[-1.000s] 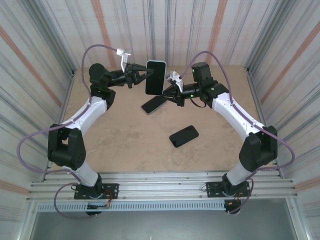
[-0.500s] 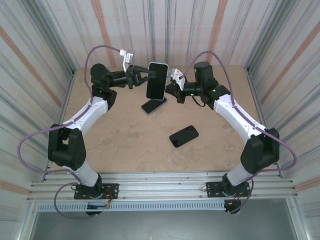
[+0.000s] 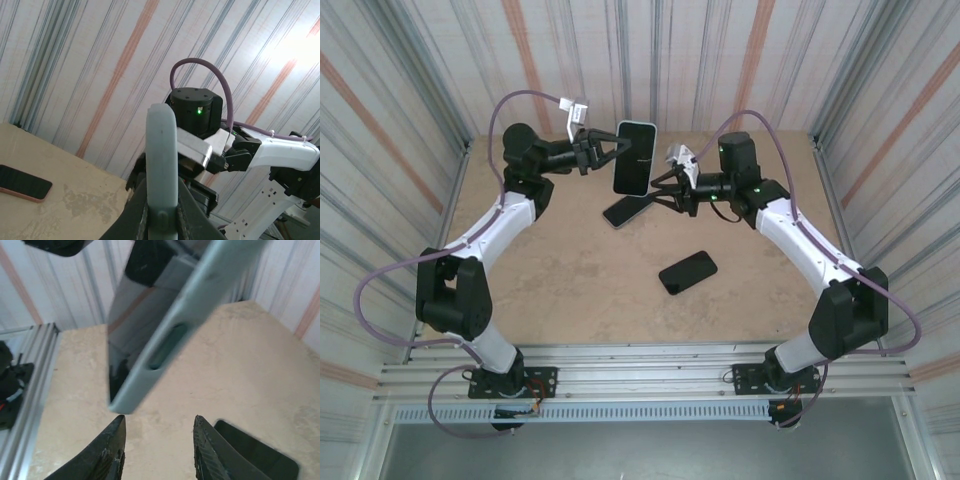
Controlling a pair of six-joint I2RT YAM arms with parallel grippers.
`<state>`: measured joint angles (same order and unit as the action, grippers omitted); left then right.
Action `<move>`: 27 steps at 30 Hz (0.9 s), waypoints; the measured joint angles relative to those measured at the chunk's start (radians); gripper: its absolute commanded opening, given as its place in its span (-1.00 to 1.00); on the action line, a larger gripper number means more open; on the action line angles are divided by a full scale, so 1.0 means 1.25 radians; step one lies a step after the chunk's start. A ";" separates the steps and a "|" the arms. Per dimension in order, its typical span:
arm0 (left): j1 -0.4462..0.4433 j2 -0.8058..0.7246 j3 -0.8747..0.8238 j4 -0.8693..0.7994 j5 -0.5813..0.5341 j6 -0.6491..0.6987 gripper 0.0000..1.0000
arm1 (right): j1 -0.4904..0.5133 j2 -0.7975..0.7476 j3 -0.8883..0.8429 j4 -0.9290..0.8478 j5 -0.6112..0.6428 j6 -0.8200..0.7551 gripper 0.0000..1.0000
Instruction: Take the phone out of the phone case
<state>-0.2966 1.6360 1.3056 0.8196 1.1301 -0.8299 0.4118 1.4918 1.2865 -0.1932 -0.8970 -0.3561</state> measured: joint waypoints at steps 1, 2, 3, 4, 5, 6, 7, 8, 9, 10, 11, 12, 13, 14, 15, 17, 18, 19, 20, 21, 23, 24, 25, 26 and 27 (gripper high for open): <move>0.000 0.000 0.002 -0.002 -0.001 0.003 -1.00 | 0.005 0.000 0.000 -0.002 -0.007 0.000 -0.21; 0.000 0.000 0.003 -0.002 -0.001 0.005 -1.00 | 0.010 0.000 0.000 -0.002 -0.016 0.001 -0.21; 0.000 0.000 0.003 -0.003 -0.001 0.009 -1.00 | 0.015 0.001 0.000 -0.002 -0.021 0.001 -0.22; 0.000 0.000 0.003 -0.004 -0.001 0.010 -1.00 | 0.018 0.002 0.000 -0.002 -0.028 0.001 -0.23; 0.000 0.000 0.003 -0.005 -0.001 0.012 -1.00 | 0.021 0.005 0.003 -0.002 -0.036 0.001 -0.25; 0.000 0.000 0.003 -0.006 -0.001 0.013 -1.00 | 0.021 0.010 0.008 -0.001 -0.041 0.004 -0.29; 0.000 0.000 0.003 -0.006 -0.001 0.014 -1.00 | 0.021 0.015 0.011 -0.001 -0.046 0.005 -0.32; 0.000 0.000 0.003 -0.007 -0.001 0.015 -1.00 | 0.021 0.020 0.016 -0.001 -0.052 0.006 -0.36; 0.000 0.000 0.003 -0.007 -0.001 0.015 -1.00 | 0.021 0.025 0.019 -0.001 -0.056 0.007 -0.41; 0.000 0.000 0.003 -0.007 -0.001 0.015 -1.00 | 0.021 0.028 0.021 -0.001 -0.058 0.007 -0.46; 0.000 0.000 0.003 -0.007 -0.001 0.016 -1.00 | 0.021 0.031 0.021 -0.001 -0.060 0.007 -0.51; 0.000 0.000 0.003 -0.007 -0.001 0.017 -1.00 | 0.021 0.032 0.021 -0.001 -0.062 0.007 -0.55; 0.000 0.000 0.003 -0.007 0.000 0.017 -1.00 | 0.021 0.034 0.021 -0.001 -0.062 0.007 -0.60; 0.000 0.000 0.003 -0.007 0.000 0.017 -1.00 | 0.021 0.036 0.021 -0.001 -0.062 0.007 -0.65; 0.000 0.000 0.003 -0.007 0.002 0.017 -1.00 | 0.020 0.036 0.021 -0.001 -0.062 0.006 -0.69; 0.000 0.000 0.003 -0.006 0.003 0.016 -1.00 | 0.020 0.038 0.021 -0.011 -0.063 0.007 -0.74; 0.000 -0.001 0.003 -0.006 0.003 0.016 -1.00 | 0.020 0.038 0.021 -0.011 -0.063 0.007 -0.74; 0.000 -0.001 0.003 -0.006 0.003 0.015 -1.00 | 0.020 0.039 0.022 -0.011 -0.063 0.007 -0.73; 0.000 -0.001 0.003 -0.006 0.003 0.014 -1.00 | 0.020 0.039 0.022 -0.011 -0.064 0.007 -0.71; 0.000 -0.001 0.003 -0.006 0.003 0.014 -1.00 | 0.020 0.039 0.022 -0.010 -0.064 0.007 -0.69; 0.000 -0.001 0.003 -0.006 0.003 0.014 -1.00 | 0.020 0.039 0.023 -0.011 -0.069 0.009 -0.63; -0.001 -0.001 0.003 -0.006 0.003 0.014 -1.00 | 0.020 0.040 0.024 -0.010 -0.073 0.010 -0.61; -0.002 -0.001 0.003 -0.006 0.003 0.014 -1.00 | 0.020 0.042 0.027 -0.009 -0.076 0.010 -0.60; -0.003 -0.001 0.003 -0.006 0.004 0.014 -1.00 | 0.020 0.043 0.032 -0.009 -0.080 0.010 -0.58; -0.004 -0.001 0.003 -0.006 0.004 0.014 -1.00 | 0.020 0.044 0.034 -0.008 -0.081 0.011 -0.57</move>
<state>-0.3016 1.6348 1.3098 0.8120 1.1351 -0.8120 0.4366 1.5463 1.3285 -0.2035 -0.9989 -0.3428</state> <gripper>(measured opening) 0.137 0.206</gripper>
